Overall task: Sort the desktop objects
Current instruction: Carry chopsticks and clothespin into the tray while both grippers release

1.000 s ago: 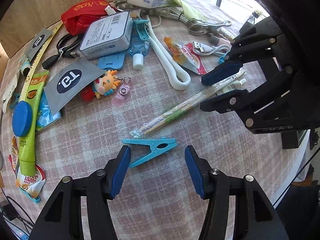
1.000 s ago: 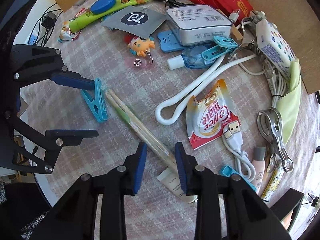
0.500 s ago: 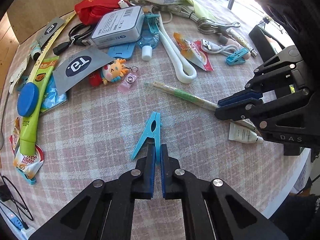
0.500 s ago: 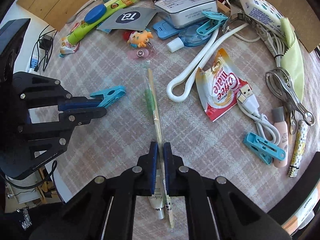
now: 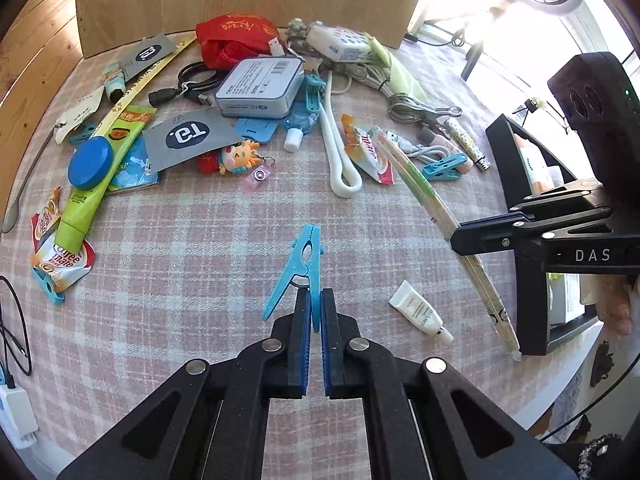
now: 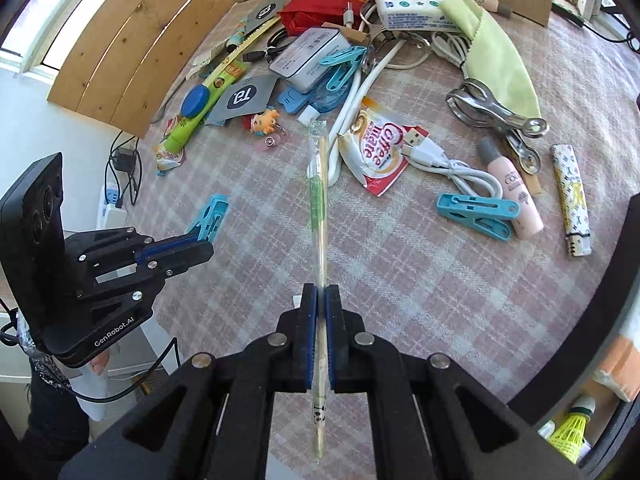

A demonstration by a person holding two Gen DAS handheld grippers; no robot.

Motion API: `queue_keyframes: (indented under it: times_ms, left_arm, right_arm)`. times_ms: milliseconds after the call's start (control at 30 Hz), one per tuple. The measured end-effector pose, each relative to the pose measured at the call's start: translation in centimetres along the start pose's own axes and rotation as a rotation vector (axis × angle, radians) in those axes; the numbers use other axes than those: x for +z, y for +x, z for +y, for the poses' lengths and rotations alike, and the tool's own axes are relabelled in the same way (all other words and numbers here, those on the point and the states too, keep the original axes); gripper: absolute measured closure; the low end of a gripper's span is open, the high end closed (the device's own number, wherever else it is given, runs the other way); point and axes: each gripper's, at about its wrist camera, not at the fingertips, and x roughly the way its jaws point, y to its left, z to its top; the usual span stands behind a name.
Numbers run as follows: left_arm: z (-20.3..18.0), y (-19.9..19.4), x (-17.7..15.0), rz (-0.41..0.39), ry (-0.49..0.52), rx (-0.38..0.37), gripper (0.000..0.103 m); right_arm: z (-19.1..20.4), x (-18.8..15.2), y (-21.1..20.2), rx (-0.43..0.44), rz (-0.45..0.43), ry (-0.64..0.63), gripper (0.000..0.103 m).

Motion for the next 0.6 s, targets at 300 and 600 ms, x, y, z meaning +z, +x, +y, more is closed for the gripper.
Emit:
queue_keyframes:
  times_ms: [300, 600]
  left_arm:
    - [-10.5, 0.9, 1.0, -0.012, 0.099, -0.073, 0.099]
    - [-22.9, 3.0, 1.8, 0.017, 0.281, -0.169, 0.099]
  right_arm:
    - [-6.7, -6.1, -6.6, -0.039, -0.156, 0.187, 0.098]
    - [-14.9, -15.4, -14.8, -0.138, -0.296, 0.393, 0.098]
